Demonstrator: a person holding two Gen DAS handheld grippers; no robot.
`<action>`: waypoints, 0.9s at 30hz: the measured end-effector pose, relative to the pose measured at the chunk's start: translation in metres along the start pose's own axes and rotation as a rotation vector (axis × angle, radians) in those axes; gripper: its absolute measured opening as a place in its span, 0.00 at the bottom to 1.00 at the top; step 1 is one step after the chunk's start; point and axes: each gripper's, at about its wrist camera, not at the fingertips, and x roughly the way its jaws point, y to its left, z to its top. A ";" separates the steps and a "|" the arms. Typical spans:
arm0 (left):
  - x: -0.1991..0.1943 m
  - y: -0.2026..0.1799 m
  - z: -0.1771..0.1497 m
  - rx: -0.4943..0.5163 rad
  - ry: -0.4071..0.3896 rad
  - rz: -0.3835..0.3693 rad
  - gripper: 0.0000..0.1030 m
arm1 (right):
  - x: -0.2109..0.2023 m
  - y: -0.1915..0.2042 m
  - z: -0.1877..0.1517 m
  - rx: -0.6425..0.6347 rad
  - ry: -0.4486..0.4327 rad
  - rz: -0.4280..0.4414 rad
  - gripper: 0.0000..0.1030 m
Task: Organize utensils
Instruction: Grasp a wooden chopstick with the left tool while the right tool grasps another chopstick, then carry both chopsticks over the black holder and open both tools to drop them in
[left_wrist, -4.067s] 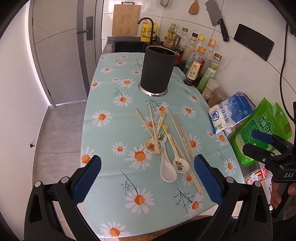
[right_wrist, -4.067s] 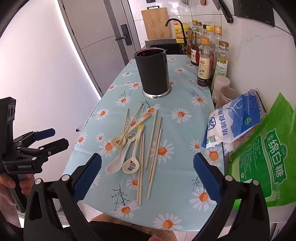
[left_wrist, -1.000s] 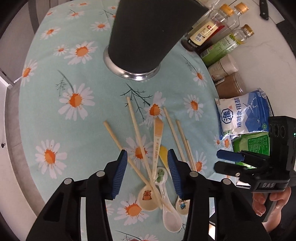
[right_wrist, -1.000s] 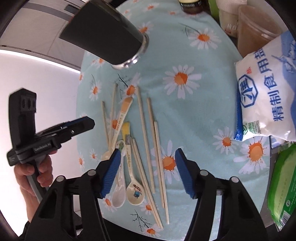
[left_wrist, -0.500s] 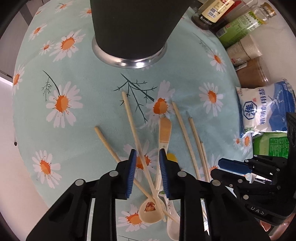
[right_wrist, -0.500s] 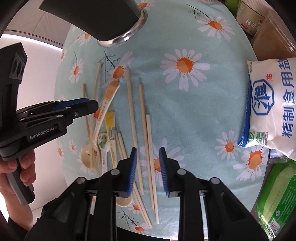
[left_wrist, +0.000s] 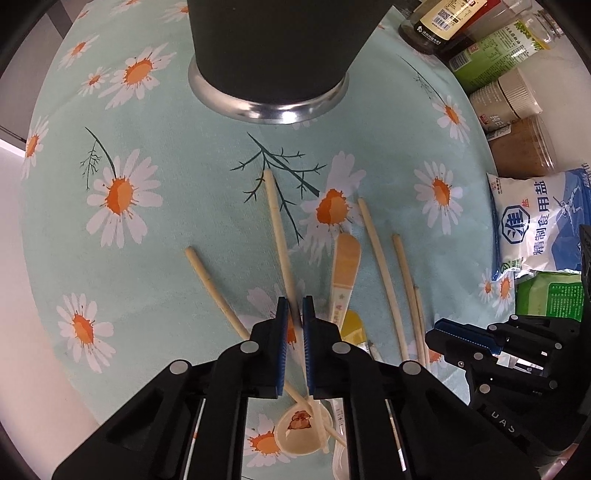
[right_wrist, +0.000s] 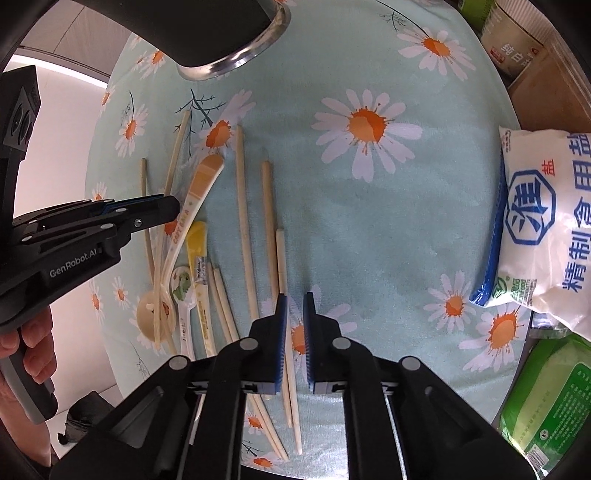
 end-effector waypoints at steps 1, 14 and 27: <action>0.000 0.002 0.000 -0.007 -0.002 -0.008 0.06 | 0.002 -0.001 0.000 -0.003 0.006 0.001 0.09; -0.028 0.013 -0.004 -0.043 -0.059 -0.103 0.04 | 0.000 0.038 -0.008 -0.046 0.029 -0.166 0.09; -0.071 0.021 -0.021 -0.040 -0.143 -0.163 0.04 | 0.003 0.049 -0.002 -0.023 0.026 -0.181 0.05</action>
